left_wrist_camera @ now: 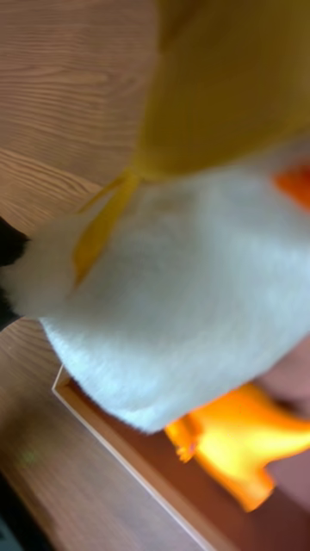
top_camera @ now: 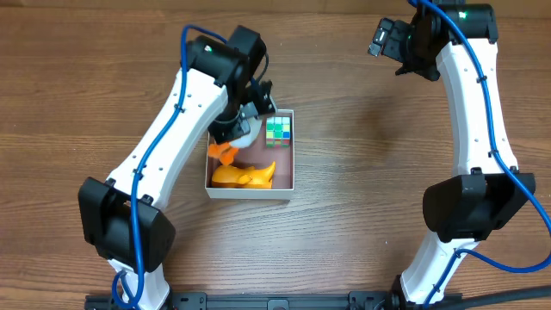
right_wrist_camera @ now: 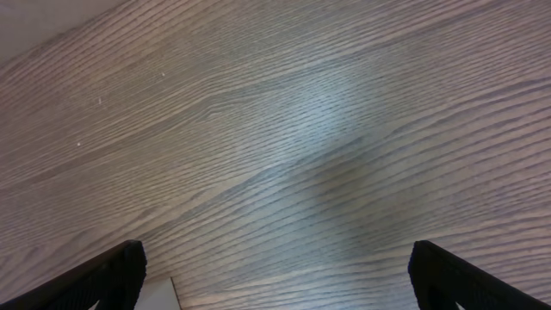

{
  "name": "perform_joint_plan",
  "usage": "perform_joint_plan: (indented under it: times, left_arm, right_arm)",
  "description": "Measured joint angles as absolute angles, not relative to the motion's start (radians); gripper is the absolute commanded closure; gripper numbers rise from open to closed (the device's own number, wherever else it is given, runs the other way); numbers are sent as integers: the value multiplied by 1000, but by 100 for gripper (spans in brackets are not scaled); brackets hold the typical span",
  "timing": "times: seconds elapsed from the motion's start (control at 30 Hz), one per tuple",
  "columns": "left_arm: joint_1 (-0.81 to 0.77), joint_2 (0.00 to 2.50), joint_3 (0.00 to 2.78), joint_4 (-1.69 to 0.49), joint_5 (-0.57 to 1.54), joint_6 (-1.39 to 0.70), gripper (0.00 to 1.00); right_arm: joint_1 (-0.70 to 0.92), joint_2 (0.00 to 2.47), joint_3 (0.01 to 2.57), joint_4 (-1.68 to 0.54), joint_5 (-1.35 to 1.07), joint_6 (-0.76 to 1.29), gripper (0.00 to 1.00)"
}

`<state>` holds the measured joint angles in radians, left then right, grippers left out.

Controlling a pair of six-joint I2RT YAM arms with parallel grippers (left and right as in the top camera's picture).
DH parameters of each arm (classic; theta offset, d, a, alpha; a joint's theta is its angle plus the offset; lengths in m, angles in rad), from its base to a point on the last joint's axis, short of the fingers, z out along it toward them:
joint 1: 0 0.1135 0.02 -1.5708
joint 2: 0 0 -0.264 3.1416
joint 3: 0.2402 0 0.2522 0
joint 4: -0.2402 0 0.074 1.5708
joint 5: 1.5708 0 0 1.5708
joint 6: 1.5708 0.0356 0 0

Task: Pack container
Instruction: 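Carry the duck over the box with the left gripper, then lower the duck into the box and open the left gripper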

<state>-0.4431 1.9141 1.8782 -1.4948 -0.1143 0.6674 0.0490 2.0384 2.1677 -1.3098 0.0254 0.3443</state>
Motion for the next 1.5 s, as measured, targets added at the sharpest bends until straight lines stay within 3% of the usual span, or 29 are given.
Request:
perform_joint_plan:
  times: [0.37, 0.9, 1.5]
  left_arm:
    - [-561, 1914, 1824, -1440, -117, 973, 96]
    - [-542, 1914, 1824, -1383, -213, 1205, 96]
    - [-460, 1914, 1810, -1428, -120, 1257, 96]
  right_arm:
    - [49, 2038, 2168, -1309, 25, 344, 0]
    - [49, 2038, 2168, -1309, 26, 344, 0]
    - [49, 2038, 2168, -1310, 26, 344, 0]
